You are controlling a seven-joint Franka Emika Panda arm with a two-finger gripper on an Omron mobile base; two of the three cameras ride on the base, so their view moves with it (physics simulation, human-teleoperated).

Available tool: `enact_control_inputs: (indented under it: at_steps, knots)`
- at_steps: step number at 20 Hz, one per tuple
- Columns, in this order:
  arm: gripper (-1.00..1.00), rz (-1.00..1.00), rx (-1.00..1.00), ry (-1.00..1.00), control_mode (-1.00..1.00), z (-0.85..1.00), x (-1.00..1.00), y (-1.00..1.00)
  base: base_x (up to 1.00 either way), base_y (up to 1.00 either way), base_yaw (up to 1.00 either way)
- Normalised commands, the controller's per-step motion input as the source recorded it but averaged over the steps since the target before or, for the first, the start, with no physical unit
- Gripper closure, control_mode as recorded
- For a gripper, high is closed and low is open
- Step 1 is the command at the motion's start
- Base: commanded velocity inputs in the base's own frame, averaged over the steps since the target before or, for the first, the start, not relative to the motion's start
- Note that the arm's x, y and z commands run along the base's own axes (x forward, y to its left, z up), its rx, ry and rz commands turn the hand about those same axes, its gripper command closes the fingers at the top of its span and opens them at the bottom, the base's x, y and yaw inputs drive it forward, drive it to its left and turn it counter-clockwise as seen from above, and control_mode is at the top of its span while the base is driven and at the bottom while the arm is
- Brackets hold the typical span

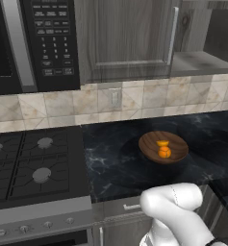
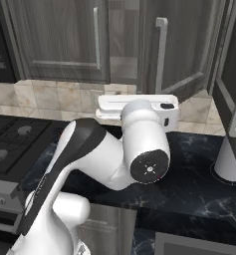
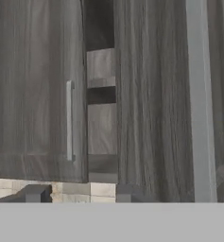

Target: Open the cabinet. Pick the orange and orange from the cabinet and place them into the bowl. Then close the cabinet.

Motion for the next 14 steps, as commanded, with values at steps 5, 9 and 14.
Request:
enact_control_inputs:
  at_steps: [5,9,14]
  knots:
    - [-1.00,-0.12,0.00,0.00,-1.00,-0.32,1.00,0.73,0.00,0.00,0.00]
    - [-1.00,-0.05,0.00,0.05,-1.00,-0.13,1.00,0.18,0.00,0.00,0.00]
    - [-1.00,0.00,0.07,0.06,-1.00,-0.06,1.00,0.00,0.00,0.00,0.00]
